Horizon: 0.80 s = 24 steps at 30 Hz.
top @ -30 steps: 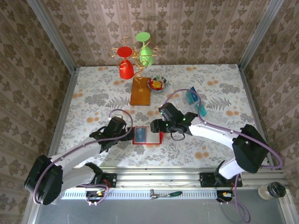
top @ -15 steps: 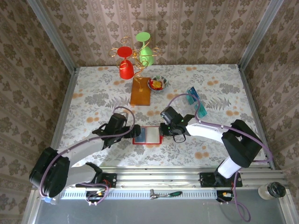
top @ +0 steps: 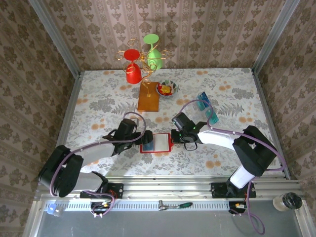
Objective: Put the credit cards into the card holder
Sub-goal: Close the card holder at the center of the table.
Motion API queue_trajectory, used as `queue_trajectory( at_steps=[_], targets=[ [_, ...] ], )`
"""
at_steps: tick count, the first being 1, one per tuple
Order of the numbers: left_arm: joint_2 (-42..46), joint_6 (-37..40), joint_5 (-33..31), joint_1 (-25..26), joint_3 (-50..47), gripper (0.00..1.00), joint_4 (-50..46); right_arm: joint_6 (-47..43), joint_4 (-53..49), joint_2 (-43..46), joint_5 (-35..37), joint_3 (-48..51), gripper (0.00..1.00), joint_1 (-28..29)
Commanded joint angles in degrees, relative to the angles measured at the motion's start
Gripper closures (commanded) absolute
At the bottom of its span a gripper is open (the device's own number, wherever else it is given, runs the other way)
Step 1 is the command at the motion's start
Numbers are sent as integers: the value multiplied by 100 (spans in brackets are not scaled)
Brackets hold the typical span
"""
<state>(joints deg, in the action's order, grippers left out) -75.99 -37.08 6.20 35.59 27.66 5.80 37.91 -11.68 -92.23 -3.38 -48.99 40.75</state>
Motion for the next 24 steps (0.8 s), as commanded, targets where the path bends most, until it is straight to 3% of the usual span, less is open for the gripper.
queue_trajectory(
  at_steps=[1, 24],
  targets=[
    [-99, -142, 89, 52, 60, 0, 276, 111, 139, -30, -117, 142, 100, -8],
    [-364, -235, -55, 374, 228, 0, 383, 313, 454, -15, -405, 303, 100, -6]
  ],
)
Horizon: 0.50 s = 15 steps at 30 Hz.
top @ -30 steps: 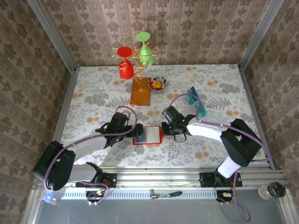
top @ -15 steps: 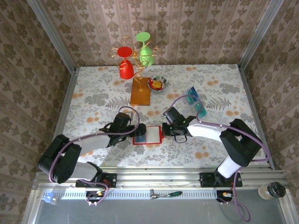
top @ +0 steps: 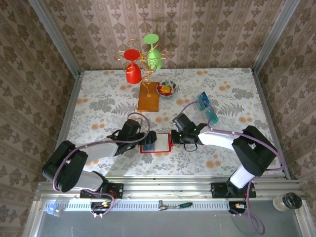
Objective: Put the credit cards into the card holder
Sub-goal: Close the card holder at the center of the table.
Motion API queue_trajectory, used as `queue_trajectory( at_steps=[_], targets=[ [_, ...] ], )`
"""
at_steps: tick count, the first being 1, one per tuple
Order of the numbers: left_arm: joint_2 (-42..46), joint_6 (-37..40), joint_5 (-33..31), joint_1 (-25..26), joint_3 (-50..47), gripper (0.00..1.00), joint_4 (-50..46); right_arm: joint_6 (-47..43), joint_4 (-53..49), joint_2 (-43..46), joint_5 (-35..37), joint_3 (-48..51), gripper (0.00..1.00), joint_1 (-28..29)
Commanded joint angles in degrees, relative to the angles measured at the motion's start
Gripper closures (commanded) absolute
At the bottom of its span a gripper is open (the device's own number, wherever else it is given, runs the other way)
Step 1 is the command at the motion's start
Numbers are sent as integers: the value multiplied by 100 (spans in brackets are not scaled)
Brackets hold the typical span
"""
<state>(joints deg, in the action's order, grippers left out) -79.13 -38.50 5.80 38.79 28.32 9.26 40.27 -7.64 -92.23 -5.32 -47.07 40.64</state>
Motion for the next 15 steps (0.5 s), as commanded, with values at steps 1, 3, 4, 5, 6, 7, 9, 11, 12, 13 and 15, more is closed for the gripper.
queue_trajectory(
  at_steps=[1, 3, 4, 5, 6, 7, 9, 11, 12, 13, 15],
  targets=[
    [-44, -91, -18, 62, 173, 0, 27, 86, 66, -14, -213, 111, 100, 5],
    [-49, -96, -18, 76, 193, 0, 24, 91, 86, -19, -224, 120, 100, 1],
    [-49, -96, -18, 79, 192, 0, 24, 104, 95, -23, -235, 128, 100, 5],
    [-40, -105, -17, 92, 199, 0, 23, 104, 99, -26, -233, 128, 100, 9],
    [-36, -107, -23, 95, 201, 0, 19, 104, 104, -26, -241, 127, 100, 5],
    [-31, -109, -27, 98, 201, 0, 8, 104, 113, -30, -246, 129, 100, 5],
    [32, -114, -27, 110, 205, 0, -11, 112, 124, -40, -250, 128, 100, 1],
    [103, -122, -35, 109, 209, 0, -46, 121, 141, -58, -264, 128, 100, 3],
    [164, -128, -40, 104, 209, 0, -73, 130, 153, -59, -268, 128, 100, 6],
    [222, -129, -40, 114, 209, 0, -93, 137, 158, -59, -272, 128, 100, 6],
    [356, -171, -44, 127, 209, 0, -111, 143, 164, -69, -268, 128, 100, 5]
  ],
)
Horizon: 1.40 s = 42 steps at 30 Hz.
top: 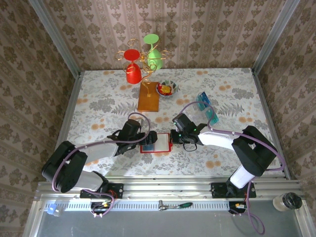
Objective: Put the credit cards into the card holder
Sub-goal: Close the card holder at the center of the table.
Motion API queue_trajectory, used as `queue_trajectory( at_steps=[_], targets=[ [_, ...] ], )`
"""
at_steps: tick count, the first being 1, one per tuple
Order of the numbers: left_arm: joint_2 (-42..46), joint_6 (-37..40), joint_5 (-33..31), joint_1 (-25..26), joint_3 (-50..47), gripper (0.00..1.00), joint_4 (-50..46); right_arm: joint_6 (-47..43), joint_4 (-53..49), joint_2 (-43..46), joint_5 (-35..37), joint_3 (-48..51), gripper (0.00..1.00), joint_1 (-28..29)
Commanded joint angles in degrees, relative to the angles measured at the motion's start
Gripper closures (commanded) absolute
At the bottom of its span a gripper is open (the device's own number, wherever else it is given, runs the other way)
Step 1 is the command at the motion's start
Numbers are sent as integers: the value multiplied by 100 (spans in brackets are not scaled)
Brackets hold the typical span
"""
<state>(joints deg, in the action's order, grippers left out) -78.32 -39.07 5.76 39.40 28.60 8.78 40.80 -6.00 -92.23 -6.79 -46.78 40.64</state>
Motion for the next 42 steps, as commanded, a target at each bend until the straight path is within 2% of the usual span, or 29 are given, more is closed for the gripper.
queue_trajectory(
  at_steps=[1, 8, 14, 29, 30, 33, 37, 42],
  targets=[
    [335, -127, -38, 66, 191, 0, -63, 84, 2, -68, -121, 91, 100, 5],
    [548, -306, 107, 206, 366, 0, 37, 80, -36, -69, -122, 40, 100, 5],
    [451, -442, 68, 560, 673, 0, 168, 51, -93, -56, -69, 27, 100, -17],
    [-300, -689, -159, 1260, 1040, 0, 538, 130, 114, 300, -167, 487, 100, -512],
    [-347, -696, -179, 1287, 1064, 0, 551, 130, 118, 346, -182, 526, 98, -567],
    [-467, -729, -257, 1357, 1105, 0, 570, 130, 66, 505, -189, 619, 81, -697],
    [-636, -810, -316, 1438, 1130, 0, 668, 139, 0, 794, -228, 744, 65, -870],
    [-856, -930, -393, 1566, 1172, 0, 783, 130, -376, 1205, -136, 818, 60, -1029]
  ],
)
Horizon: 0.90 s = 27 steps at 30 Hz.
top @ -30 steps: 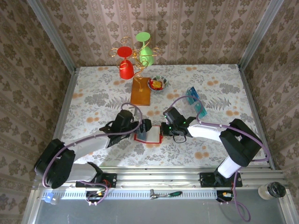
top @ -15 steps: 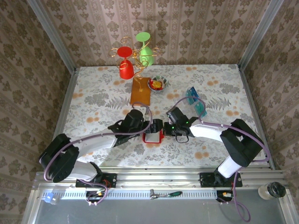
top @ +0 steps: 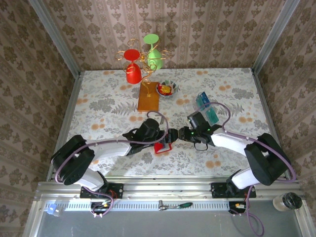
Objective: Put the credit cards into the card holder
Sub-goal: Close the card holder at the center of the table.
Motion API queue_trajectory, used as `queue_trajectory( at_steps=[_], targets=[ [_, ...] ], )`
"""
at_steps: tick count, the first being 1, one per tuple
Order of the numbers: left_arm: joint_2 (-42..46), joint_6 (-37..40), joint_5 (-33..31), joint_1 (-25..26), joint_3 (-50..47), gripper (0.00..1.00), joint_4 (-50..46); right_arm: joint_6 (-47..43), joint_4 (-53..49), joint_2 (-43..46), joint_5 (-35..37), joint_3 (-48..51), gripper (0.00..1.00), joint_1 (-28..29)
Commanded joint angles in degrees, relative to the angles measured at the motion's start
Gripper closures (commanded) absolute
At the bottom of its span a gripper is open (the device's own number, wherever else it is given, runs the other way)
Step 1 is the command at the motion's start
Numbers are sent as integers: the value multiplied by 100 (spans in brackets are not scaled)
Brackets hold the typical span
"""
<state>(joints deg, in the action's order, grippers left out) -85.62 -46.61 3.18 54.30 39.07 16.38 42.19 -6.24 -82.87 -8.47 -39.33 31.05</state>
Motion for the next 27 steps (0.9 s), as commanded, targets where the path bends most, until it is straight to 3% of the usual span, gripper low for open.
queue_trajectory(
  at_steps=[1, 15, 27],
  targets=[
    [-170, -185, -155, 93, 144, 0, 44, -10, -436, 446, 61, 82, 60, -89],
    [-853, -253, -299, 254, 318, 0, 150, 41, -881, 1700, 79, 575, 58, -402],
    [-167, 310, 431, -587, 805, 0, -622, -28, -639, 1767, -468, 432, 63, -140]
  ],
)
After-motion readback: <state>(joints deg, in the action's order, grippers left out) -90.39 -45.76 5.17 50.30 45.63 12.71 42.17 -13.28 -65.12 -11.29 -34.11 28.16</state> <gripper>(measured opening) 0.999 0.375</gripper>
